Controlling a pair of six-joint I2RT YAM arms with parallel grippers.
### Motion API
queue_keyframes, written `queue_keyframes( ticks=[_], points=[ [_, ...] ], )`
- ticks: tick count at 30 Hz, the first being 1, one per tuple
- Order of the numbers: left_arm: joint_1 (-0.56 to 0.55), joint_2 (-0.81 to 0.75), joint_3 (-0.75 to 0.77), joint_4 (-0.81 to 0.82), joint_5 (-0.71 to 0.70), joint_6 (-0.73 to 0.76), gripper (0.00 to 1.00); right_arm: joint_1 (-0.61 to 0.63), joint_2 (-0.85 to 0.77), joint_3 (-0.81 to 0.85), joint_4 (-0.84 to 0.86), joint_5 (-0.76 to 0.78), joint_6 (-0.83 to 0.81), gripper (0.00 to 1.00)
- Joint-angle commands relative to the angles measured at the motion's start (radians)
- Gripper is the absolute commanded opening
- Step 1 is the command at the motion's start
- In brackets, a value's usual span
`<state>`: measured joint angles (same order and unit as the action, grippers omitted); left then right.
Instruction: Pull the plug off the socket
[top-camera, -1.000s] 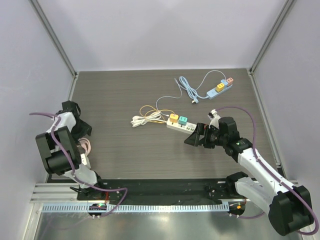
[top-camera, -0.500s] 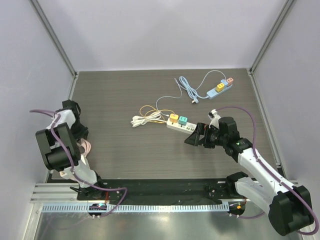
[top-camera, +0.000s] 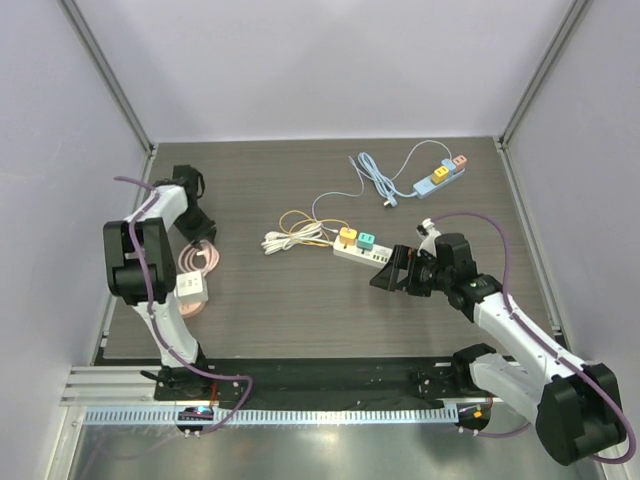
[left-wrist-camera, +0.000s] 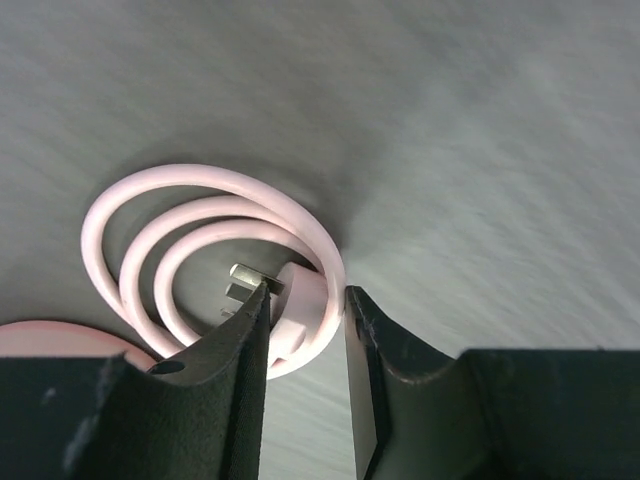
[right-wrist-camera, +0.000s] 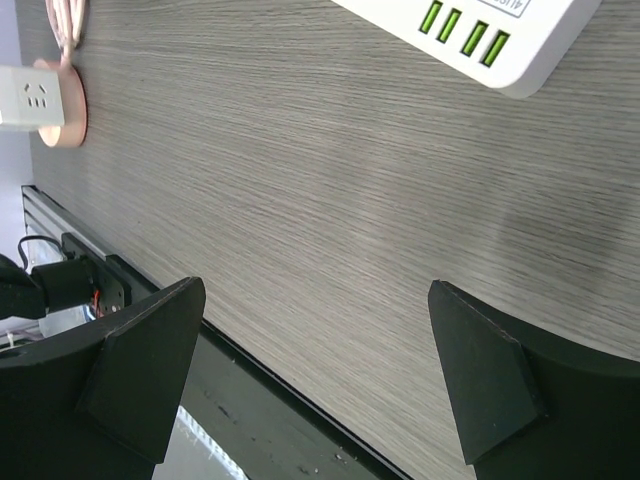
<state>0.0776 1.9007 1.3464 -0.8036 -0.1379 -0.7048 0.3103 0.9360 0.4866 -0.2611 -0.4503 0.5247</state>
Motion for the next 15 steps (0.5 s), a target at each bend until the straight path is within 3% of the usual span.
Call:
queue_keyframes(
  ticks=[1, 5, 7, 8, 15],
  points=[
    [-0.068, 0.014, 0.060, 0.169, 0.166, -0.064, 0.25, 0.001, 0.029, 0.053, 0.034, 0.022, -0.015, 1.00],
    [-0.102, -0.113, 0.079, 0.103, 0.112, -0.016, 0.56, 0.003, 0.076, 0.078, 0.036, 0.027, -0.032, 1.00],
    [-0.102, -0.213, 0.069, 0.064, 0.086, 0.008, 0.66, 0.003, 0.104, 0.089, 0.040, 0.030, -0.040, 1.00],
    [-0.102, -0.245, 0.066, 0.055, 0.054, 0.030, 0.76, 0.003, 0.112, 0.102, 0.042, 0.032, -0.046, 1.00],
    [-0.088, -0.501, -0.025, -0.066, -0.019, 0.042, 0.77, 0.044, 0.207, 0.202, 0.129, 0.018, -0.031, 1.00]
  ],
)
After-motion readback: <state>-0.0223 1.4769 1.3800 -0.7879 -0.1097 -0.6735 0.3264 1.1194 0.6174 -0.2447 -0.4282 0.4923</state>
